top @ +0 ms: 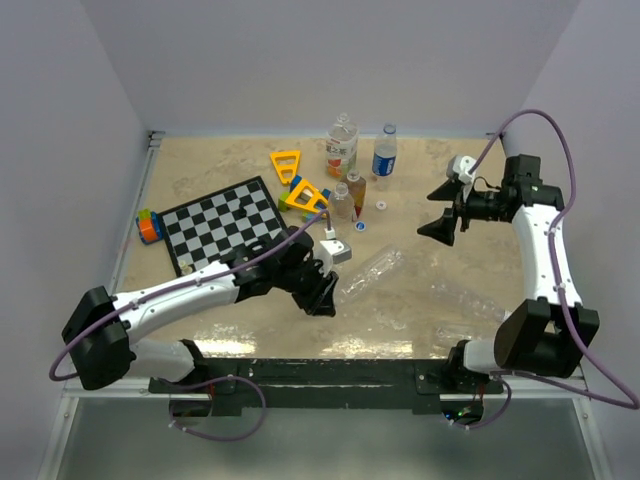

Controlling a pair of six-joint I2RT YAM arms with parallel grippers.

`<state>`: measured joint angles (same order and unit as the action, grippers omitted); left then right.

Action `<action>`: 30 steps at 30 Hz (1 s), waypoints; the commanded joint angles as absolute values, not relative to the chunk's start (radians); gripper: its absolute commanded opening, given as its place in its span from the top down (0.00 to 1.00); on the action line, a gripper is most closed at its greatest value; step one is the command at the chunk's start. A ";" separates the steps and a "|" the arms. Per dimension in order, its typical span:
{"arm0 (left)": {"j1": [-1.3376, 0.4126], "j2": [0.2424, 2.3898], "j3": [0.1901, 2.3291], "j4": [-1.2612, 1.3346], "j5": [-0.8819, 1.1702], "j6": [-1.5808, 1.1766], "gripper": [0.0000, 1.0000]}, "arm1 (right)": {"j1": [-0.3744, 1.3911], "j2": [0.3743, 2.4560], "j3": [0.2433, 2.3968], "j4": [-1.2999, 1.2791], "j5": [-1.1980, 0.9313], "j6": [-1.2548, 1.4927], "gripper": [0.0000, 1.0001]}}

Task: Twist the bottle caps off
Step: Unscrew the bottle cap from the plastic bottle.

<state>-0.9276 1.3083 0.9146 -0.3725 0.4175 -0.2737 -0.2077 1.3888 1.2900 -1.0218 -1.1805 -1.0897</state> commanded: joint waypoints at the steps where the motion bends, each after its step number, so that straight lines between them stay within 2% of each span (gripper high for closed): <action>1: -0.927 1.232 0.985 -0.551 0.479 -0.183 1.00 | -0.158 1.264 1.359 -1.078 -1.094 -1.336 0.02; 6: -0.925 1.204 1.020 -0.603 0.499 -0.169 1.00 | -0.089 1.122 1.280 -1.075 -1.072 -1.572 0.02; 10: -0.925 1.206 1.042 -0.624 0.512 -0.155 1.00 | -0.008 1.063 1.226 -1.077 -1.049 -1.646 0.02; 12: -0.923 1.219 1.058 -0.643 0.526 -0.143 1.00 | 0.099 1.048 1.209 -1.077 -1.023 -1.655 0.02; 21: -0.922 1.325 1.186 -0.724 0.560 -0.104 1.00 | 0.353 1.048 1.189 -1.008 -0.915 -1.545 0.02; 30: -0.897 1.365 1.253 -0.736 0.411 -0.170 1.00 | 0.488 1.055 1.102 -0.987 -0.786 -1.392 0.04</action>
